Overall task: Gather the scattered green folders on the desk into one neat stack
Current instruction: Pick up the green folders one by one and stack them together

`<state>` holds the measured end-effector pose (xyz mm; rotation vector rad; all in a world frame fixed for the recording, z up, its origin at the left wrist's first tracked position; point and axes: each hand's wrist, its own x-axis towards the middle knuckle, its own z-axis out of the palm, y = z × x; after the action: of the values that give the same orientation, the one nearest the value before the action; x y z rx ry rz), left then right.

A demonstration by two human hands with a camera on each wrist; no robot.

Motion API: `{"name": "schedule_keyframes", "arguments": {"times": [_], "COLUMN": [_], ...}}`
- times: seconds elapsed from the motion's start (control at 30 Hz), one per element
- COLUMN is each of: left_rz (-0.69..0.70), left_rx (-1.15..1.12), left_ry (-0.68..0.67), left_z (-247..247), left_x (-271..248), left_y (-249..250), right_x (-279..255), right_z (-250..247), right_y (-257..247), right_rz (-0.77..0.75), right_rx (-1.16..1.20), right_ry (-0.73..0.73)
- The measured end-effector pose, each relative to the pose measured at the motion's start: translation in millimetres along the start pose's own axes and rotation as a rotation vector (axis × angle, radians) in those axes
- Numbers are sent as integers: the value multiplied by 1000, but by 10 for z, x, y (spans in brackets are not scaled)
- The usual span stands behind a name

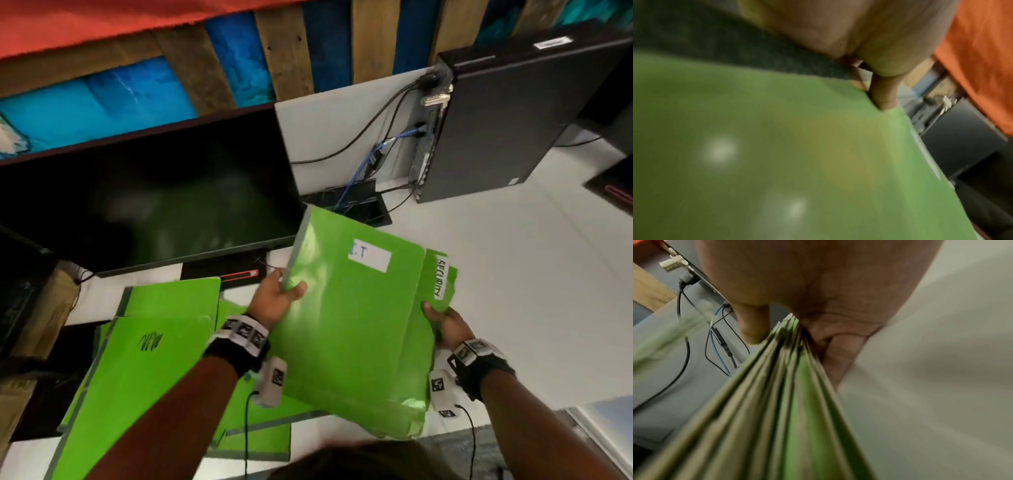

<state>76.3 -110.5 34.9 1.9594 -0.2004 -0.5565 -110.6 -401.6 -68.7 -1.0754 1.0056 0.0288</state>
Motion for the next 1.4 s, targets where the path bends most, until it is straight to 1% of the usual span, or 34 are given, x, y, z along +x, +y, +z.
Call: {"name": "schedule_keyframes", "arguments": {"times": [0.03, 0.1, 0.13, 0.2, 0.23, 0.27, 0.3, 0.37, 0.4, 0.5, 0.57, 0.67, 0.73, 0.83, 0.87, 0.9, 0.93, 0.97, 1.0, 1.03, 1.1, 1.13, 1.17, 1.27, 1.4], "left_rz": [-20, -42, -55, -72, -55, -67, -100, -188, -198, -219, -246, -258, -219, -173, -153, -139, -137, -166, -236, -343, -616, -713, -768, -771, -797], "left_rx": [113, 346, 377, 380, 418, 450, 440, 382, 380, 377, 366, 302, 194, -41, -121, -160, -138, -46, 84, 239, 505, 567, 567, 553, 593], "left_ry": [20, 83, 100, 154, 201, 220, 193, 57, 11, -16, -42, -70, -64, -26, 13, 83, 178, 285, 370, 394, 271, 218, 202, 238, 195], "left_z": [163, 429, 511, 584, 602, 608, 617, 652, 663, 629, 589, 511, 414, 162, 62, -51, -175, -310, -446, -563, -715, -741, -733, -635, -553], "left_x": [53, 83, 67, 44, 37, 32, 16, -35, -59, -82, -86, -84, -102, -142, -167, -195, -237, -271, -316, -374, -500, -556, -597, -610, -528], "left_y": [-90, -223, -253, -340, -381, -420, -444, -475, -499, -509, -485, -488, -486, -463, -468, -497, -551, -651, -754, -854, -1094, -1187, -1238, -1311, -1370], "right_x": [-108, -227, -241, -239, -203, -170, -151, -177, -199, -235, -263, -303, -333, -383, -393, -394, -397, -414, -426, -437, -456, -448, -447, -441, -358], "right_z": [53, 109, 118, 138, 111, 89, 77, 100, 123, 197, 258, 321, 362, 463, 500, 526, 553, 586, 613, 626, 653, 667, 686, 731, 711], "right_y": [-66, -115, -116, -125, -103, -65, -41, -38, -22, 48, 91, 130, 113, 48, 20, -4, -21, -41, -60, -71, -75, -65, -60, 1, 113], "right_rz": [36, 110, 117, 52, -3, -52, -75, -133, -148, -186, -182, -224, -231, -237, -241, -251, -256, -257, -255, -250, -238, -233, -226, -232, -207], "right_rx": [72, 216, 225, 155, 83, 43, 38, 35, 46, 140, 175, 173, 186, 194, 191, 185, 178, 179, 184, 187, 179, 177, 169, 122, 128], "right_ry": [-4, -63, -69, -40, -52, -77, -104, -114, -110, -100, -68, 9, 25, -32, -45, -54, -58, -56, -48, -32, -10, -9, -2, 68, 138]}}
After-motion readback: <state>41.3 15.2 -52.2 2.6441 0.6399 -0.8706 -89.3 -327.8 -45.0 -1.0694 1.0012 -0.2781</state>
